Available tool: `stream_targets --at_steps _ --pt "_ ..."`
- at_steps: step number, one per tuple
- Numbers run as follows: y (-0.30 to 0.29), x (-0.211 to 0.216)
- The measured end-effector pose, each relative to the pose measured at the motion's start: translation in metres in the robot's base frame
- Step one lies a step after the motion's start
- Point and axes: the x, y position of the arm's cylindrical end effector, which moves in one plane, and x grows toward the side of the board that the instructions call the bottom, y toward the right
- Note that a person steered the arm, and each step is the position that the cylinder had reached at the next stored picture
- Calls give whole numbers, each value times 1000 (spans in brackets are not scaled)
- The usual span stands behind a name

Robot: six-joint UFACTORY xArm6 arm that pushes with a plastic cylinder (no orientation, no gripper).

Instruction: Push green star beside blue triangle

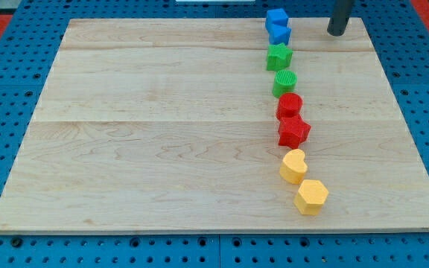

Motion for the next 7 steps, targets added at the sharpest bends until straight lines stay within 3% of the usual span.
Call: stream_targets --at_steps 1,2,3,7 --pt "18 49" --pt "-53 86" --pt "-115 71" --pt "-121 55"
